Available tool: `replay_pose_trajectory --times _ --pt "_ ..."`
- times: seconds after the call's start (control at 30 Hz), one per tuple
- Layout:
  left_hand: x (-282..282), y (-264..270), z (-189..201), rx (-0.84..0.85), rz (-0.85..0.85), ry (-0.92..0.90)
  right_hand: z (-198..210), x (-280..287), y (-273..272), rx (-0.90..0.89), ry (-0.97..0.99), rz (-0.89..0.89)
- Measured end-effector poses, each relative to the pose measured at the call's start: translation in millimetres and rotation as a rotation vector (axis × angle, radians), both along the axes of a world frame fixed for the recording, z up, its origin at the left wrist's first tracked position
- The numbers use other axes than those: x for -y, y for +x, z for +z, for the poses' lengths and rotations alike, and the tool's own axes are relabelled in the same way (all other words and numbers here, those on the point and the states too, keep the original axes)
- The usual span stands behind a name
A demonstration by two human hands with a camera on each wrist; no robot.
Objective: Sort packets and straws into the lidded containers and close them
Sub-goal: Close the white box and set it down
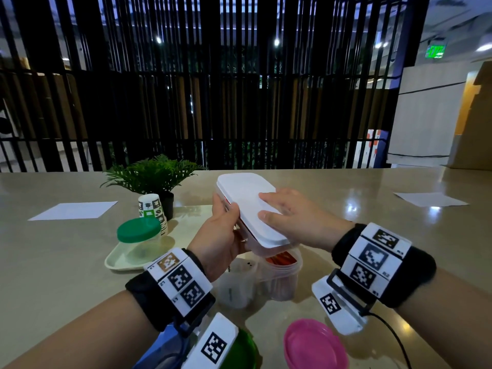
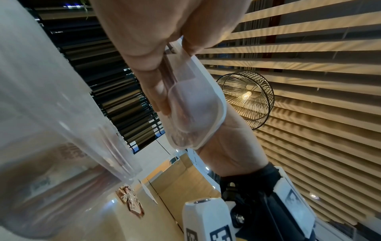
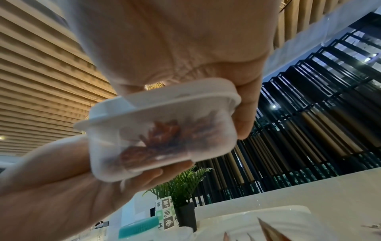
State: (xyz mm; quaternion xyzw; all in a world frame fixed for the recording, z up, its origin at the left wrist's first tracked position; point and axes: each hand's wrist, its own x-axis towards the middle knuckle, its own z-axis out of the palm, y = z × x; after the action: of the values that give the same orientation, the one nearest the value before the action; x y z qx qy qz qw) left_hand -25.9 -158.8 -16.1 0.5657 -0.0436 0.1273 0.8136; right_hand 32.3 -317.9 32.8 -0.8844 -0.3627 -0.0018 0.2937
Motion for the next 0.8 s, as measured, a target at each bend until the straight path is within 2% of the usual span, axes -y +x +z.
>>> replay_pose_trajectory --times 0.17,0.43,0.53,0.63,0.73,0.8 --pt "0.0 -2.0 -1.5 -0.004 -0.031 0.035 -4.4 -3.4 -5.5 -0.006 -0.022 -0.009" --pt "-2.9 -1.2 -2.2 0.001 0.018 0.096 -11.1 -8.4 -12.4 0.212 -0.197 -0.008" --pt "-5.6 1.7 -4.4 0.015 0.065 0.111 -14.9 -10.1 -12.2 0.216 -0.198 0.008" --pt "-9.0 3.3 -3.0 0.028 0.125 0.119 -15.0 -9.7 -6.7 0.088 -0.027 0.039" --pt "-10.9 4.3 3.2 0.027 0.153 0.085 -15.6 -8.5 2.0 -0.220 0.297 0.051" --pt "-11.4 4.5 7.3 0.015 0.159 0.074 -14.2 -7.3 2.0 -0.423 0.392 0.012"
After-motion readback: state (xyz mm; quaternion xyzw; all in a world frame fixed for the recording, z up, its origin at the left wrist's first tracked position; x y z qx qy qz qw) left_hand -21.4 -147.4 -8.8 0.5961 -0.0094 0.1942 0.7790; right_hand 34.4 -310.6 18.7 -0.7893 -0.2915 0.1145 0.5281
